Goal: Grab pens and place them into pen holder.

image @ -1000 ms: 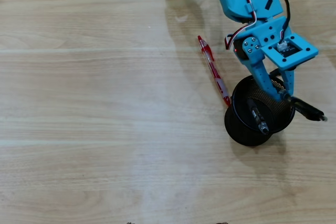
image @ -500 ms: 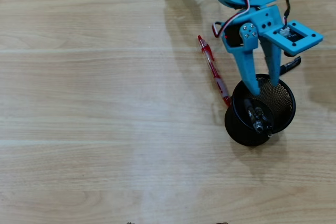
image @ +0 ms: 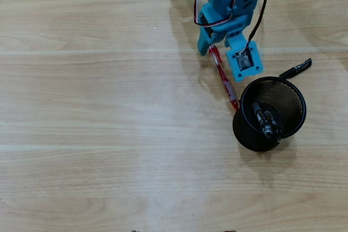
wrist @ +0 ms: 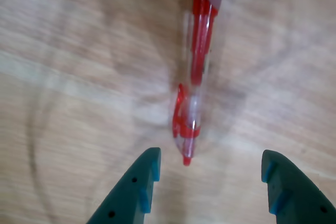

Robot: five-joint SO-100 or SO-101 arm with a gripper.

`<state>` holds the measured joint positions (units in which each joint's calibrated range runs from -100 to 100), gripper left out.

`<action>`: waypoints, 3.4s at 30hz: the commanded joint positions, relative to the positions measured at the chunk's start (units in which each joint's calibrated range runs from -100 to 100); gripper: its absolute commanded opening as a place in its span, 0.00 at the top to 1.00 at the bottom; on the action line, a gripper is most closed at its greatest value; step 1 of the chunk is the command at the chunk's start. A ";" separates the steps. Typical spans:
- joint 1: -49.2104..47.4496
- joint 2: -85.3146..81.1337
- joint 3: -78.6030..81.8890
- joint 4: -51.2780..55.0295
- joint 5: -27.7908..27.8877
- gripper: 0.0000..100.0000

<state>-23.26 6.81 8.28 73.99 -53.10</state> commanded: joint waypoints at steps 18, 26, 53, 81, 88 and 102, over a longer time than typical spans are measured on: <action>0.44 2.32 20.11 -22.20 -2.88 0.99; 5.11 -6.98 19.74 -18.25 -2.52 0.98; 8.98 -9.69 -8.50 -29.94 4.44 0.95; 15.19 16.26 -27.70 -13.95 58.91 0.87; 15.27 17.87 -27.70 -14.47 59.22 0.87; 16.65 33.85 -42.64 -13.95 59.32 0.87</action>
<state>-7.64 39.82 -29.44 59.69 5.84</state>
